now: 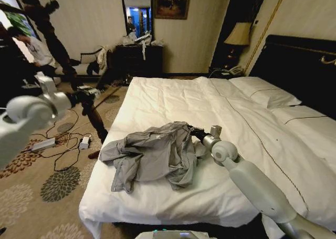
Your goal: Pick up the clothes from the bed and hang them on the clothes hanger.
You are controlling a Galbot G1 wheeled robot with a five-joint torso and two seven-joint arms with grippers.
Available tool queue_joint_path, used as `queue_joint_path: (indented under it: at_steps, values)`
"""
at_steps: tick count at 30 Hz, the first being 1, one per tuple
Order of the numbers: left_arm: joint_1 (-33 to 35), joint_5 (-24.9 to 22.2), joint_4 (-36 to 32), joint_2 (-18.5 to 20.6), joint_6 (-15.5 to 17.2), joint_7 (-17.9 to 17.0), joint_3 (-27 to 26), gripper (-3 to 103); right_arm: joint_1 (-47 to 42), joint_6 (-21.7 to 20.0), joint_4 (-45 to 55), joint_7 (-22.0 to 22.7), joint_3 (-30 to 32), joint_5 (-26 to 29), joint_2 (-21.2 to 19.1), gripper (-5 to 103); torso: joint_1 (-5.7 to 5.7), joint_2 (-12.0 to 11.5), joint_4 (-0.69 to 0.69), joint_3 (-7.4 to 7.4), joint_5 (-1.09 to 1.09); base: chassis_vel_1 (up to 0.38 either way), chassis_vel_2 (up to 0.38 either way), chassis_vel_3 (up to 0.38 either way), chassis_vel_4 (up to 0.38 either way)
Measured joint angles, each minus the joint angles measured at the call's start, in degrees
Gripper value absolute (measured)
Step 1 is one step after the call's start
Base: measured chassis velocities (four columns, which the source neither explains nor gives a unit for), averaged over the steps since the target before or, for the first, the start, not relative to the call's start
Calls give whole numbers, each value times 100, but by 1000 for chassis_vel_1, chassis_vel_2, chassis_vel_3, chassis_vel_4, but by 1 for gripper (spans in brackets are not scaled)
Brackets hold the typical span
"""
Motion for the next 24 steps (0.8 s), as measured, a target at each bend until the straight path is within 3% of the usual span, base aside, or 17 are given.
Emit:
queue_joint_path:
  at_steps: [3, 15, 18, 24]
  values:
    - [129, 83, -101, -27, -255, 286, 123, 16, -52, -10, 28, 21, 26, 17, -27, 0, -1, 0, 0, 0, 3, 0, 0, 0, 0]
    - [1377, 665, -270, -181, -656, 968, 146, 16, -104, -38, 87, 70, 82, 50, -122, 0, 0, 0, 1, 0, 1, 0, 0, 0, 0]
    - [1867, 1022, -317, 76, -1047, 1390, 155, 16, -48, -71, 87, 141, -2, 99, -173, 0, 1, 0, 1, 0, 1, 0, 0, 0, 0]
    - [2199, 1310, -308, 365, -1303, 1797, 184, 16, -5, -87, 136, 148, -59, 128, -246, 0, 0, 0, 4, -1, 2, 0, 0, 0, 0]
